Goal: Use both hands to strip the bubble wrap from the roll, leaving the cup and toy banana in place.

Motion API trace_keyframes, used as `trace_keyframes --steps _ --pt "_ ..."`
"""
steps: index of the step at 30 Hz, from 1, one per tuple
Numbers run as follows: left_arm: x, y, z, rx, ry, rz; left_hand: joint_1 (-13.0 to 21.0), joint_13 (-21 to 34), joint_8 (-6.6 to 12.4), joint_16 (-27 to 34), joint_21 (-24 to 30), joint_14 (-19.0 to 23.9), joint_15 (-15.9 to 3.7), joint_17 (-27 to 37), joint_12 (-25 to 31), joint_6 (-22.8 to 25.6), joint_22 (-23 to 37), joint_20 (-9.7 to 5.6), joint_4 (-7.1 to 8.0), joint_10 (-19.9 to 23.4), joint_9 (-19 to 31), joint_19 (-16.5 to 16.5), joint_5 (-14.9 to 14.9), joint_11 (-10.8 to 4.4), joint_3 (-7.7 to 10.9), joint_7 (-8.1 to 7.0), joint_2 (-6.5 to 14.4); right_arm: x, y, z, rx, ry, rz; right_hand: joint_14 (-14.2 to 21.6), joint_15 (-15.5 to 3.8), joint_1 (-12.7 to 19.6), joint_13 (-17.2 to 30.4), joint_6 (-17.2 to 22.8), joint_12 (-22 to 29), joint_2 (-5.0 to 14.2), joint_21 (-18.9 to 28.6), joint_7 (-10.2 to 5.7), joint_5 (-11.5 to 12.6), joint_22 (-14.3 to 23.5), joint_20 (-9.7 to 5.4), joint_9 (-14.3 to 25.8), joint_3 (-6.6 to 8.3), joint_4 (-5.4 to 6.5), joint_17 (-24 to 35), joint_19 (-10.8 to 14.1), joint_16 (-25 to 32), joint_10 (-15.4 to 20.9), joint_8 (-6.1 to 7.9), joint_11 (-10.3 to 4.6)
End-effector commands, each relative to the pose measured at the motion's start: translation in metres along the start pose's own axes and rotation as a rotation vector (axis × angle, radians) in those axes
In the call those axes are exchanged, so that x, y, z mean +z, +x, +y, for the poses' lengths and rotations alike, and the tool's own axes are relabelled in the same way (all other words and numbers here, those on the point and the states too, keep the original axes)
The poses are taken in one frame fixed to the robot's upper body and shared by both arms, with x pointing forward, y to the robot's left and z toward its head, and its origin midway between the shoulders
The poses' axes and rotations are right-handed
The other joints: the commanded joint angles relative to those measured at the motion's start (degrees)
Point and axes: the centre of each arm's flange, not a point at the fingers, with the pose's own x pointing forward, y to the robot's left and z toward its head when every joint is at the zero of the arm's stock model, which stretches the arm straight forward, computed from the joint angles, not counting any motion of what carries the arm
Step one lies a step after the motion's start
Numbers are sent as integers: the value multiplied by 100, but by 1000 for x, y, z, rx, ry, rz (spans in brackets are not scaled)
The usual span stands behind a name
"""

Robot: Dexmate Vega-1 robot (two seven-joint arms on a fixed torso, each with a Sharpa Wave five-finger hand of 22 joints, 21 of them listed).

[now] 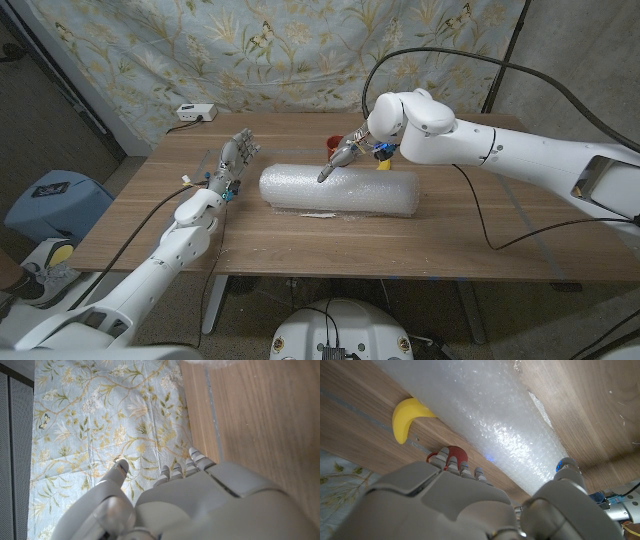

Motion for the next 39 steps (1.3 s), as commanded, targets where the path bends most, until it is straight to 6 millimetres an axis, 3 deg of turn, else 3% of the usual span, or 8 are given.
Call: trace_keyframes --steps 1,24,39 --pt "-3 6 -3 -6 -12 -1 11 11 21 38 34 32 19 17 30 39 30 -11 -15 40 7 44 36 30 45 16 -9 6 7 -7 22 -19 6 -981 -15 106 6 -981 -7 -38 35 500 92 10 51 17 -44 -17 6 -13 42 -1046 38 7" --pt "-7 6 -8 -3 -27 -1 6 12 24 32 33 48 22 15 25 72 30 -8 -17 50 9 53 36 34 58 23 -12 23 17 -5 21 -68 -29 -1002 -20 435 7 -1140 7 9 61 498 348 8 -26 17 -119 -48 7 19 66 -1117 44 7" --pt "-6 8 -11 -9 -27 7 1 14 45 27 33 56 26 13 30 151 30 -9 -21 80 12 61 35 41 67 60 -16 18 27 -2 19 -107 -32 -998 -24 699 12 -1319 -4 27 60 486 502 10 -94 17 -180 -58 10 13 78 -1233 27 1"
